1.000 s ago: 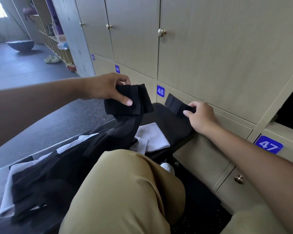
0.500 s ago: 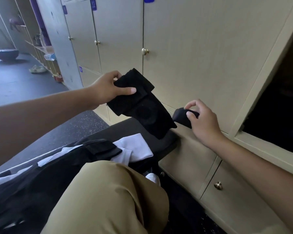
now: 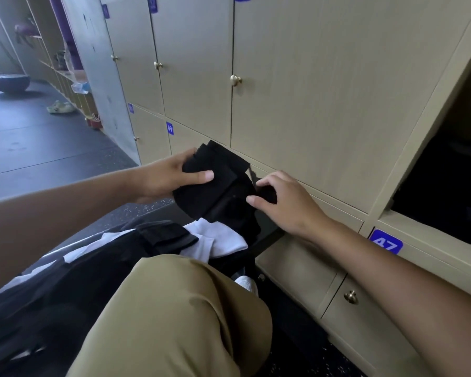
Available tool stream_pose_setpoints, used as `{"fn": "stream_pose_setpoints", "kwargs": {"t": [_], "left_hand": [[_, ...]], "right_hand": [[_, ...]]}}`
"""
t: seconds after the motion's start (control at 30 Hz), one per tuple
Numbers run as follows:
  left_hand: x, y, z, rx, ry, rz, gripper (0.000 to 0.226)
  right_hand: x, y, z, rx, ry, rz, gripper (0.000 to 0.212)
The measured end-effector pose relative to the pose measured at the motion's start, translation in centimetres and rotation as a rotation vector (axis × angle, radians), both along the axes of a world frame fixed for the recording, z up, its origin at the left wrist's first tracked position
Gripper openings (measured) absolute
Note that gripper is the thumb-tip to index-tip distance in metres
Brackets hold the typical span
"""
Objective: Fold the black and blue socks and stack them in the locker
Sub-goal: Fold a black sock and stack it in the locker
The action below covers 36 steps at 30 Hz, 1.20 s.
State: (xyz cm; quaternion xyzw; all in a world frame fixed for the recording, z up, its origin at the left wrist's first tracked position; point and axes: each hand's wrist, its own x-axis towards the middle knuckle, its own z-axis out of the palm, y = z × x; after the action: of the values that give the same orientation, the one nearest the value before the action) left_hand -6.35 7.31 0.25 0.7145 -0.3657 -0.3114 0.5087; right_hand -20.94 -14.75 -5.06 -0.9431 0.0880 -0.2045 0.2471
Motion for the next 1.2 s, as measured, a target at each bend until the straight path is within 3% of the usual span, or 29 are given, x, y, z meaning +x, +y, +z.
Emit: {"fn": "stream_pose_setpoints", "kwargs": {"t": [0.17, 0.37, 0.5, 0.87, 1.07, 1.2], "left_hand": [[-0.1, 1.6, -1.9, -0.03, 0.133, 0.045, 0.048], [0.1, 3.4, -5.1, -0.118, 0.38, 0.202, 0.044], [0.4, 4.3, -6.6, -0.194, 0.48, 0.234, 0.037], [1.3, 5.2, -8.2, -0.244, 0.475, 0.288, 0.039], [1.5, 4.8, -8.3, -0.228, 0.419, 0.349, 0.014], [2.3, 4.9, -7.9, -0.238, 0.395, 0.428, 0.012]], "right_hand": [[1.4, 1.4, -0.3, 0.124, -0.031, 0.066, 0.009], [2.7, 3.9, -1.2, 0.34, 0.017, 0.081, 0.029], [3.6, 5.5, -2.0, 0.315, 0.046, 0.064, 0.028], [5.2, 6.2, -2.7, 0.267, -0.063, -0.034, 0.023], [4.8, 5.7, -1.6, 0.25, -0.133, -0.048, 0.016], [4.6, 5.2, -1.2, 0.227, -0.166, -0.083, 0.014]]}}
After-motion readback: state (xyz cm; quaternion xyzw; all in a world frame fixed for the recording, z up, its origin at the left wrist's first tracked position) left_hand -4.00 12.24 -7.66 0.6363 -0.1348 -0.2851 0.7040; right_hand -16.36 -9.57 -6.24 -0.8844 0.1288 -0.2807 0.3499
